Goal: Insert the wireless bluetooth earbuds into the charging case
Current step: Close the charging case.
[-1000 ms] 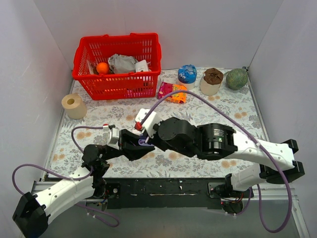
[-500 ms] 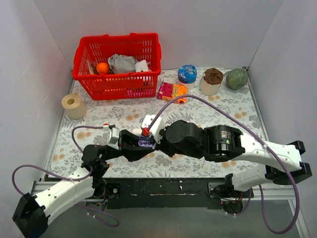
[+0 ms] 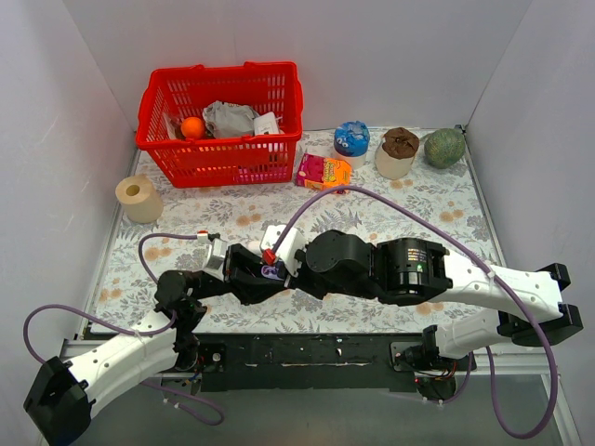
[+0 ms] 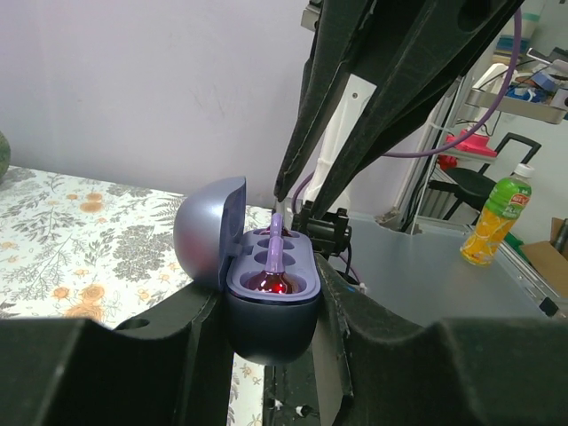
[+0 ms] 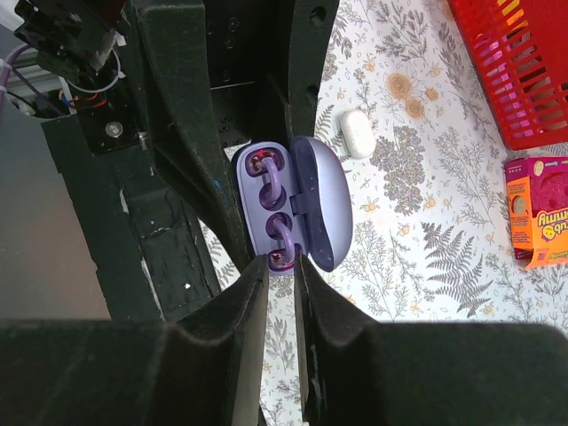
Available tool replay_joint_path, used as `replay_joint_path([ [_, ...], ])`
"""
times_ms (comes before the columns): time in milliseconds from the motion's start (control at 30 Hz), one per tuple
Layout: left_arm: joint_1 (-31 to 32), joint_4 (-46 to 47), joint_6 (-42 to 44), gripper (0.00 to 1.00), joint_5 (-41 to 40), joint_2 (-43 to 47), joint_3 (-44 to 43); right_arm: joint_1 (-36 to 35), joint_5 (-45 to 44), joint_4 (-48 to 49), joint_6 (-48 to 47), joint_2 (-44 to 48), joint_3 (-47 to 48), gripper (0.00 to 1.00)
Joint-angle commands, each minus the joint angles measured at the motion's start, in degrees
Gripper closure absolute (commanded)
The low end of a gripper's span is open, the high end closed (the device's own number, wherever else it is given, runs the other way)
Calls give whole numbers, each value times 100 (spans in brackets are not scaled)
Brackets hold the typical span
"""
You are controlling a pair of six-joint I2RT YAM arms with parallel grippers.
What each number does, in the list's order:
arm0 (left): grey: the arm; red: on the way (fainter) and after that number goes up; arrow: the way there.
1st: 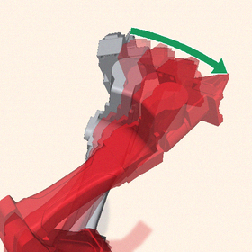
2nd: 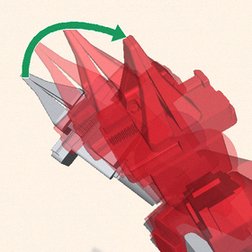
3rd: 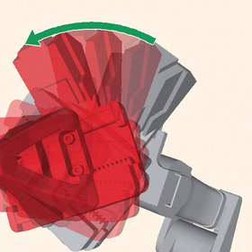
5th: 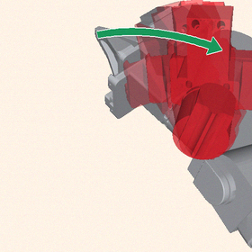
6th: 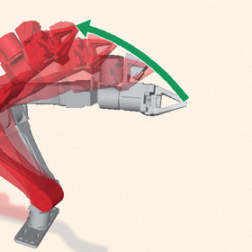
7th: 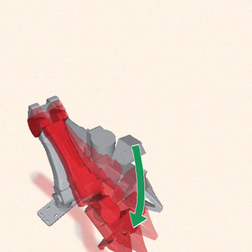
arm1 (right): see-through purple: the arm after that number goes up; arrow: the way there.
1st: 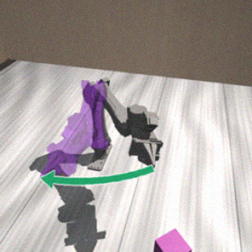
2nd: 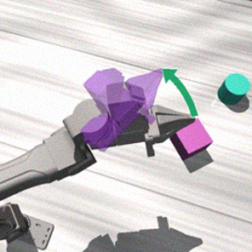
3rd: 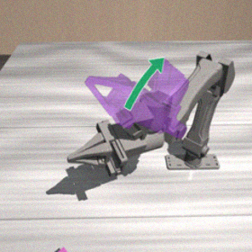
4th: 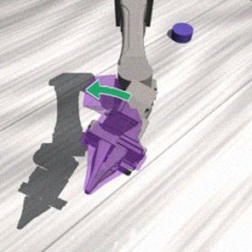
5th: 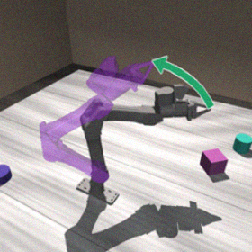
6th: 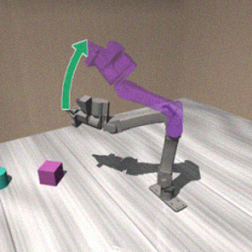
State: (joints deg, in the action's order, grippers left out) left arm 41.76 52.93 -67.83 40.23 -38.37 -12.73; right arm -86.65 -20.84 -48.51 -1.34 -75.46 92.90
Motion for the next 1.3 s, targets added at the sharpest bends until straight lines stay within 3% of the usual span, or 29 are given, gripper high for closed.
replay_joint_path([
  [0, 25, 227, -98, 100, 178, -12, -159, 8, -25, 281, -129, 41, -70, 74],
  [500, 25, 341, -204, 100, 214, 5, -124, 8, 115, 439, -68, -74, -194, 90],
  [567, 25, 297, -160, 100, 187, 31, -107, 8, 150, 404, -33, -83, -176, 84],
  [633, 25, 166, -134, 100, 152, 66, -107, 8, 177, 404, -6, -30, -106, 71],
  [733, 25, -149, 42, 100, 38, 154, -98, 8, 212, 483, 55, 163, 165, 60],
  [867, 25, -318, 209, 100, -85, 277, 7, 34, -216, 676, 82, 435, 465, 58],
  [900, 25, -318, 218, 100, -68, 286, 16, 113, -384, 737, 99, 558, 439, 59],
  [967, 25, -309, 218, 100, 11, 260, -1, 271, -735, 800, 265, 594, 387, 71],
  [1133, 25, -300, 253, 100, 240, 269, -80, 1317, 17, 606, 635, 401, 54, 96],
  [1267, 25, -283, 288, 100, 231, 330, -107, 1520, 729, 869, 627, 383, -386, 99],
])
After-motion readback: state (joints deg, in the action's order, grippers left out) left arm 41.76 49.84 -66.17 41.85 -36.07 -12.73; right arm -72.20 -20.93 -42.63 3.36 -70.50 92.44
